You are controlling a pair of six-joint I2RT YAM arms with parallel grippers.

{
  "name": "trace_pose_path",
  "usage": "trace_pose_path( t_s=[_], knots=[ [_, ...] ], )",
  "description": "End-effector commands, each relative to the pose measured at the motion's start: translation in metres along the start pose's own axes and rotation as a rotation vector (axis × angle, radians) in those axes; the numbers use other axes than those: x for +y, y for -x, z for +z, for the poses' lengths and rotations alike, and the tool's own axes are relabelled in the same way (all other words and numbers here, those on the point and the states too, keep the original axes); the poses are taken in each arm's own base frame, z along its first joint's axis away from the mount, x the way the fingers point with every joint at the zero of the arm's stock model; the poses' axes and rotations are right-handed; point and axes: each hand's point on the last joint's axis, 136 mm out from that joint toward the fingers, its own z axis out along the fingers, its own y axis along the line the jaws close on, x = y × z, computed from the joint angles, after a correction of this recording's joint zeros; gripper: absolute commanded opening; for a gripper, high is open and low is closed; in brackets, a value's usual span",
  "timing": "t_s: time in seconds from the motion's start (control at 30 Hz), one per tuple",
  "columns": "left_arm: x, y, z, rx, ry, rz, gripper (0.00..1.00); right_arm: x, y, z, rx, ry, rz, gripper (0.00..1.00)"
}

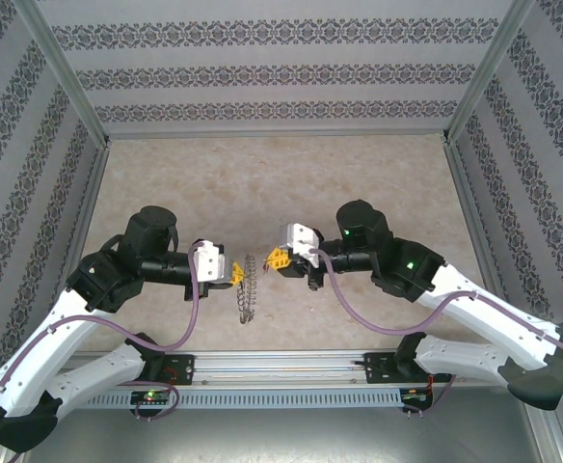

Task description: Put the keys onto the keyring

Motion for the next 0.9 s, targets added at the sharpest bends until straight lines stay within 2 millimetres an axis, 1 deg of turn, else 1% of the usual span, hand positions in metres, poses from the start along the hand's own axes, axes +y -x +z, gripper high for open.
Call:
trace_pose_path(
  t_s=[0.0, 0.17, 0.43, 0.87],
  knots=[
    [-0.006, 0.015, -0.008, -0.042, -0.006, 0.066, 0.0, 0.005, 0.016, 0.003, -0.031, 0.023, -0.056, 0.0],
    [-0.006, 0.014, -0.007, -0.043, -0.011, 0.058, 0.0, 0.013, 0.017, 0.006, -0.025, 0.049, -0.065, 0.0],
    [-0.008, 0.018, -0.008, -0.058, -0.017, 0.057, 0.0, 0.019, 0.016, 0.01, -0.022, 0.076, -0.07, 0.0],
    [-0.008, 0.021, -0.01, -0.071, -0.017, 0.058, 0.0, 0.02, 0.013, 0.017, -0.011, 0.096, -0.071, 0.0]
  ],
)
